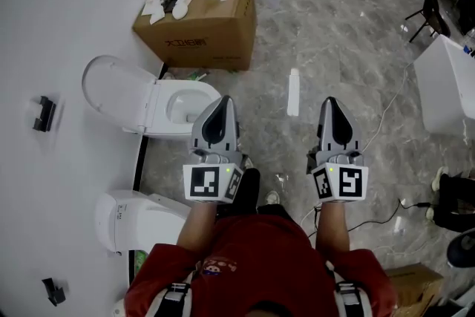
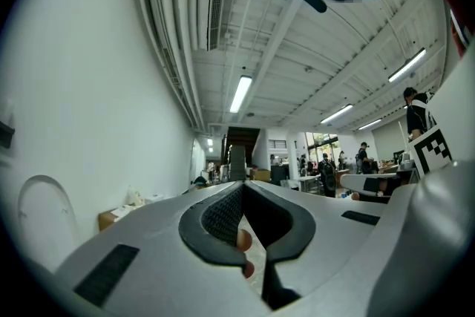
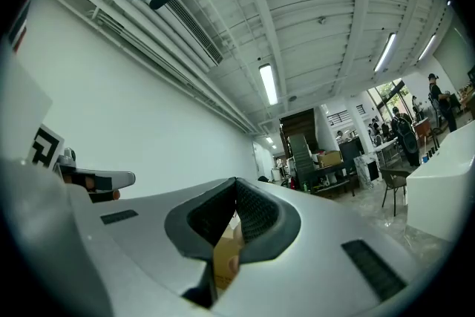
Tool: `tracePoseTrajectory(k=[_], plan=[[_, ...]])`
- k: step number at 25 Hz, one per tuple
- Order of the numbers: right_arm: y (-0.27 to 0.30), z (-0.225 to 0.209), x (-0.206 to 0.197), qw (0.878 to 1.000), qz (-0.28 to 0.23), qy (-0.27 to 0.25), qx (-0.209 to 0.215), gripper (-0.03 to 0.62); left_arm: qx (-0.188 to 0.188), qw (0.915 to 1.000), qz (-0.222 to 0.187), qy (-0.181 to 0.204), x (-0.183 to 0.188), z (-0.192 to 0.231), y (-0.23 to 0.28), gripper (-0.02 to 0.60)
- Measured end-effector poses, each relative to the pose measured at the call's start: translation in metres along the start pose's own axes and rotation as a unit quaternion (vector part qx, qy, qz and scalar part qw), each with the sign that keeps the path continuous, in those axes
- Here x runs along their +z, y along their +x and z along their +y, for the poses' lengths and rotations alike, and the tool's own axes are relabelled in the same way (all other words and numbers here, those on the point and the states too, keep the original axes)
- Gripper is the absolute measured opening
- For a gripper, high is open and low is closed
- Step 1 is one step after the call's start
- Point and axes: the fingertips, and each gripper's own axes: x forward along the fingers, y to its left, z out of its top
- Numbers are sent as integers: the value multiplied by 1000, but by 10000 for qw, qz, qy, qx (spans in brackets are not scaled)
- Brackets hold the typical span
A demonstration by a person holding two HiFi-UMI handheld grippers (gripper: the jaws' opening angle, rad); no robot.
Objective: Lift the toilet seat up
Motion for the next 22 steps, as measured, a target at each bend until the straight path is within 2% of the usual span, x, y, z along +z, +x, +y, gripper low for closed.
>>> tracePoseTrajectory(k=[9, 17, 22], plan=[[56, 18, -13, 9998, 14, -111, 153, 12, 174, 9998, -83, 37, -7, 45, 29, 9], [146, 56, -39, 9989, 104, -134, 431, 12, 518, 9984, -68, 234, -22, 126, 70, 9], [206, 86, -55, 9979, 163, -169, 609, 12, 774, 9970, -98, -2, -28, 180, 97, 9]])
